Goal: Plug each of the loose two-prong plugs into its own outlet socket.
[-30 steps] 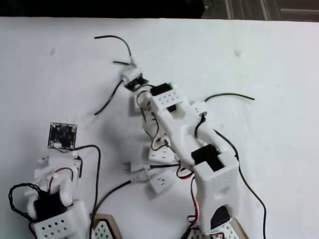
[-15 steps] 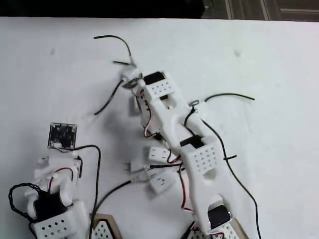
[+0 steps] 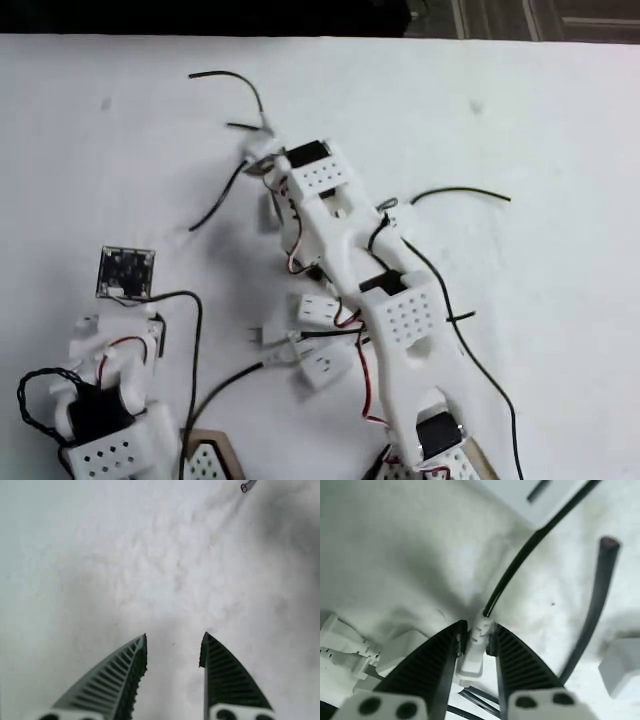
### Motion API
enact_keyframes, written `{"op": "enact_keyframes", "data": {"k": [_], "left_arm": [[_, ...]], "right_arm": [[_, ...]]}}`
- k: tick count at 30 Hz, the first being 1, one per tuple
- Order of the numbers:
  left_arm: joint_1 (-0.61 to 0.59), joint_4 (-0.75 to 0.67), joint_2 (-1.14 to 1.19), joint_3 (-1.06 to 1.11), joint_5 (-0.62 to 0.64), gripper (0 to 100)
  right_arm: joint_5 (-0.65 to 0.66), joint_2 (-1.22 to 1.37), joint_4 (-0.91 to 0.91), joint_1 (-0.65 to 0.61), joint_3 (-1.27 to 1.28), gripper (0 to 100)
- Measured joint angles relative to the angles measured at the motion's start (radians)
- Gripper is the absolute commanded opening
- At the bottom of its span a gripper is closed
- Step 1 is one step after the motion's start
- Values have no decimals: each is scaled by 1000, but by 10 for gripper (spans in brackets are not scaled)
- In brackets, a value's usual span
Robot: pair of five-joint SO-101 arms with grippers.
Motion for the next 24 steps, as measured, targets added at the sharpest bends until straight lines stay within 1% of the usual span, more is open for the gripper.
{"op": "enact_keyframes", "data": {"k": [4,17,24], "left_arm": [[0,0,0,0,0,185],[0,0,0,0,0,185],[0,0,0,0,0,185]], "right_arm": [[2,0,0,21,0,84],[2,-9,0,40,38,87],[3,-133,0,40,192,87]]}}
